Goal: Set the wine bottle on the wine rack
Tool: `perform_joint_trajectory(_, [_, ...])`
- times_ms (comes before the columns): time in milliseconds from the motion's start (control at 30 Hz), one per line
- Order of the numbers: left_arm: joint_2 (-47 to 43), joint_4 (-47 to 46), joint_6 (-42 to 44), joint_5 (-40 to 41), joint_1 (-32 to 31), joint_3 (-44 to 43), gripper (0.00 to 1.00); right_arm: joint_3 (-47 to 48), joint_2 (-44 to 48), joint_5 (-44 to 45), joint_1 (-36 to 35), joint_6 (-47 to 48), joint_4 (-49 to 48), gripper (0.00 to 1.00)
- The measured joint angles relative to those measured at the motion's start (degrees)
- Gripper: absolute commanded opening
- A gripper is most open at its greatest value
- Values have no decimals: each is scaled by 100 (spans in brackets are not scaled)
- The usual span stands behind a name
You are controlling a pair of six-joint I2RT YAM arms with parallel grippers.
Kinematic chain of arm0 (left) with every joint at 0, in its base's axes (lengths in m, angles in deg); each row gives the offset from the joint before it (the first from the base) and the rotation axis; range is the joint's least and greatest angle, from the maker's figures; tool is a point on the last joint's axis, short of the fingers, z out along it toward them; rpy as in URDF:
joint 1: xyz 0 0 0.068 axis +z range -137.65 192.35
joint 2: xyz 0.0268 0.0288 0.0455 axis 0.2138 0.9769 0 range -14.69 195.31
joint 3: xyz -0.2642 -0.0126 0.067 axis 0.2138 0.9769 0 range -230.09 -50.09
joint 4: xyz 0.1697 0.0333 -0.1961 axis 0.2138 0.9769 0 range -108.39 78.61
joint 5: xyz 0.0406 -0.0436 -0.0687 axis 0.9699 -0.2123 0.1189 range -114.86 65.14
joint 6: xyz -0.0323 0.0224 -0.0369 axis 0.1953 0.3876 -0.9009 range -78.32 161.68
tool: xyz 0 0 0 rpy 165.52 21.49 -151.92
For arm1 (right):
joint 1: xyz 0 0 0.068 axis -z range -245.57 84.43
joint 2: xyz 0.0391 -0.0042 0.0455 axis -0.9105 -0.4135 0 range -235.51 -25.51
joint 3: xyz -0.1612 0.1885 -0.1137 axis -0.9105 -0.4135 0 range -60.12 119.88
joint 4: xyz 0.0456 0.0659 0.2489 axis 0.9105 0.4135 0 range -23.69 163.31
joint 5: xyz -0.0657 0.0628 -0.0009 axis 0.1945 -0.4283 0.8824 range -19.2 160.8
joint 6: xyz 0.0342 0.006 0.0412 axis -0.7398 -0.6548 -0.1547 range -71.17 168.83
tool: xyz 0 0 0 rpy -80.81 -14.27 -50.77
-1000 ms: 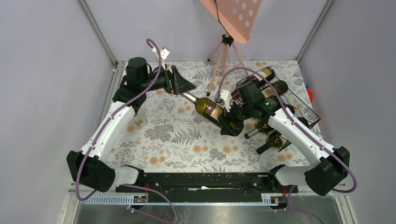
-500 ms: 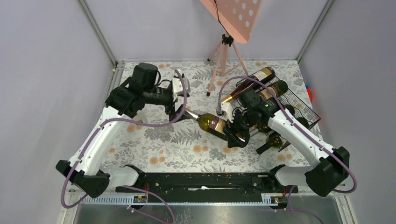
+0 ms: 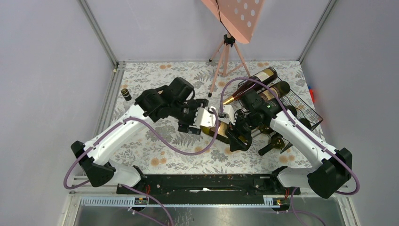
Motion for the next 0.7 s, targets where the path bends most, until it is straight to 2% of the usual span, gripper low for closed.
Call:
perform_joint_trajectory(367, [289, -68, 514, 1196, -459, 256, 60, -57, 0, 2, 0, 0, -4, 0])
perform_joint_trajectory(567, [378, -151, 619, 1497, -522, 404, 58, -81, 0, 2, 0, 0, -4, 0])
perform_joint_trajectory(700, [391, -236, 660, 1615, -553, 479, 52, -83, 0, 2, 0, -2, -4, 0])
